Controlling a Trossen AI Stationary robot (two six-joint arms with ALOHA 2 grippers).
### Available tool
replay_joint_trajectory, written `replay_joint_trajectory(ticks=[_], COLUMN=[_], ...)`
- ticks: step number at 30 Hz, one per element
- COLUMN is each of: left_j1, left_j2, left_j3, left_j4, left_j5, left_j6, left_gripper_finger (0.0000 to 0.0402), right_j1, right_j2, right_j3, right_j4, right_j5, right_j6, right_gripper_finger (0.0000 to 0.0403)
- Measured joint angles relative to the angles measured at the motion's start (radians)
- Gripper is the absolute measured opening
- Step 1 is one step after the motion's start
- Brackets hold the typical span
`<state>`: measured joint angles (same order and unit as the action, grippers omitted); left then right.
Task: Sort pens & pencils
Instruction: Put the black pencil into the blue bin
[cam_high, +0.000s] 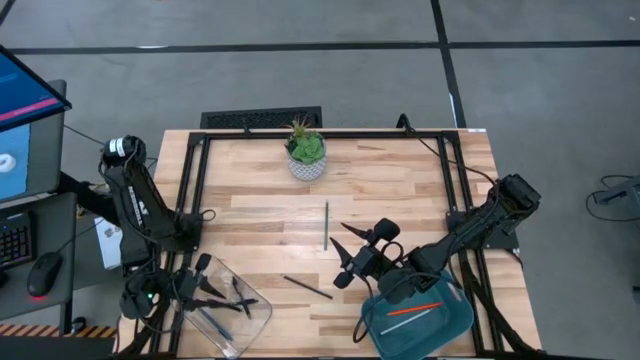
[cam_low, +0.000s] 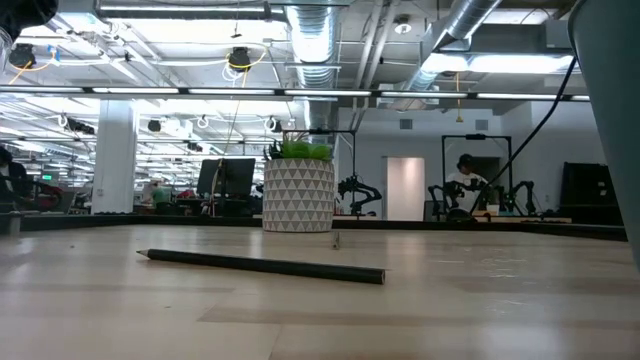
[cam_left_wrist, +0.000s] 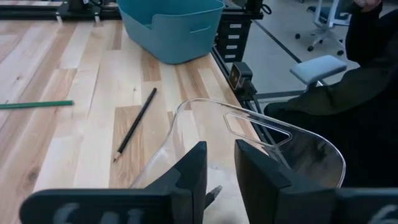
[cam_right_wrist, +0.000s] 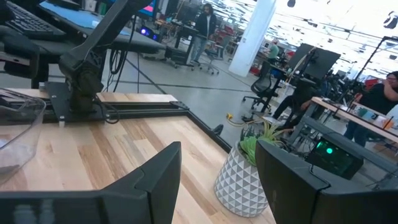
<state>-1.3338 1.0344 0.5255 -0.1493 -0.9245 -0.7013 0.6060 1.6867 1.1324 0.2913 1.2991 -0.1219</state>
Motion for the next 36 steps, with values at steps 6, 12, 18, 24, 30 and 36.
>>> replay_joint_trajectory(ticks=[6, 12, 18, 24, 30, 36], left_j1=[0.000, 0.000, 0.015, 0.102, 0.240, 0.373], left_j2=[0.000, 0.000, 0.000, 0.000, 0.000, 0.000], left_j3=[0.000, 0.000, 0.000, 0.000, 0.000, 0.000], left_j4=[-0.003, -0.003, -0.003, -0.004, -0.003, 0.019], left_j5=[0.000, -0.037, -0.245, -0.313, -0.315, -0.186], left_j6=[0.000, 0.037, 0.105, 0.106, 0.166, 0.207], left_gripper_finger=[0.0082, 0.0082, 0.0083, 0.0083, 0.0083, 0.0083], right_j1=[0.000, 0.000, -0.016, -0.074, -0.138, -0.177], right_j2=[0.000, 0.000, 0.000, 0.004, 0.004, 0.004], right_j3=[0.000, 0.000, 0.000, 0.000, 0.000, 0.000], right_j4=[0.000, -0.002, -0.017, -0.087, -0.178, -0.271], right_j5=[0.000, 0.000, -0.021, -0.113, -0.200, -0.203], right_j6=[0.000, 0.000, 0.069, 0.202, 0.371, 0.523], right_gripper_finger=[0.0228, 0.0228, 0.0228, 0.0228, 0.0228, 0.0228])
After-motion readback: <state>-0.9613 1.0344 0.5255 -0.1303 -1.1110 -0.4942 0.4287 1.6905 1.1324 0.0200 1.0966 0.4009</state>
